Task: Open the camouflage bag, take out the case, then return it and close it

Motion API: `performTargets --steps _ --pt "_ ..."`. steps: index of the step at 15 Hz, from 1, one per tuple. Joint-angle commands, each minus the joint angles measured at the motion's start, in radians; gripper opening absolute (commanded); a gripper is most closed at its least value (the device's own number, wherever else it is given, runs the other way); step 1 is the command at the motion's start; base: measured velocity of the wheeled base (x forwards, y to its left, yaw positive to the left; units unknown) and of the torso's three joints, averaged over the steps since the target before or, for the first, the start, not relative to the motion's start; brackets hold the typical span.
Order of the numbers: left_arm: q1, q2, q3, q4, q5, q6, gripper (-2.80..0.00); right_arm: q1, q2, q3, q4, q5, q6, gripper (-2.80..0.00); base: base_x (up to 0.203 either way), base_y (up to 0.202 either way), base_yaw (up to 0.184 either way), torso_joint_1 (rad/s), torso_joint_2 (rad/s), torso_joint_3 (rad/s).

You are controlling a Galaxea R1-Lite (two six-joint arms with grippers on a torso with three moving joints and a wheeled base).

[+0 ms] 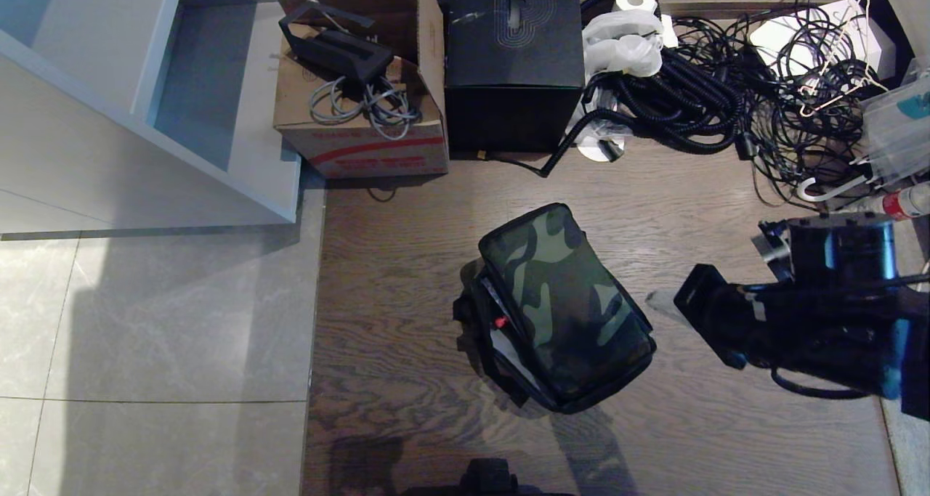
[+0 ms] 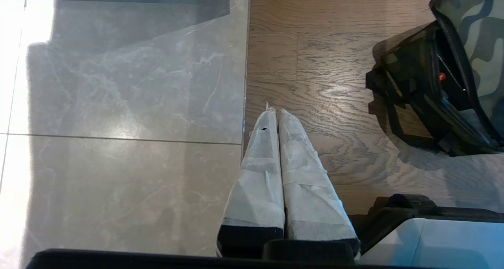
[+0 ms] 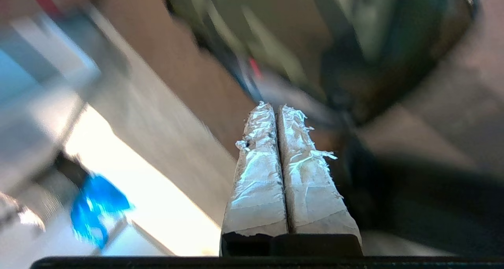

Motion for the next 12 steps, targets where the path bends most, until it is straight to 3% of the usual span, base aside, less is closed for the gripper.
performTargets --steps 1,5,9,11,12 --pt "0.0 -0.001 0.0 0.0 0.0 0.0 -2.8 -0.015 0.152 -0.116 -0.029 -0.034 -0.002 -2.8 0.0 0.0 0.0 0.0 0.0 0.0" --pt "0.0 0.0 0.0 0.0 0.0 0.0 -2.8 -0.02 0.485 -0.45 -0.095 -0.207 -0.095 -2.8 0.0 0.0 0.0 0.0 0.0 0.0" --pt "0.0 -0.002 0.0 0.0 0.0 0.0 -2.8 -0.018 0.687 -0.644 -0.169 -0.371 -0.139 -2.8 0.0 0.0 0.0 0.0 0.0 0.0" --pt "0.0 -0.001 0.0 0.0 0.0 0.0 -2.8 -0.002 0.732 -0.698 -0.185 -0.459 -0.136 -2.8 0.0 0.0 0.0 0.0 0.0 0.0" --pt "0.0 -0.002 0.0 0.0 0.0 0.0 -2.8 0.006 0.73 -0.705 -0.187 -0.467 -0.115 -2.8 0.0 0.0 0.0 0.0 0.0 0.0"
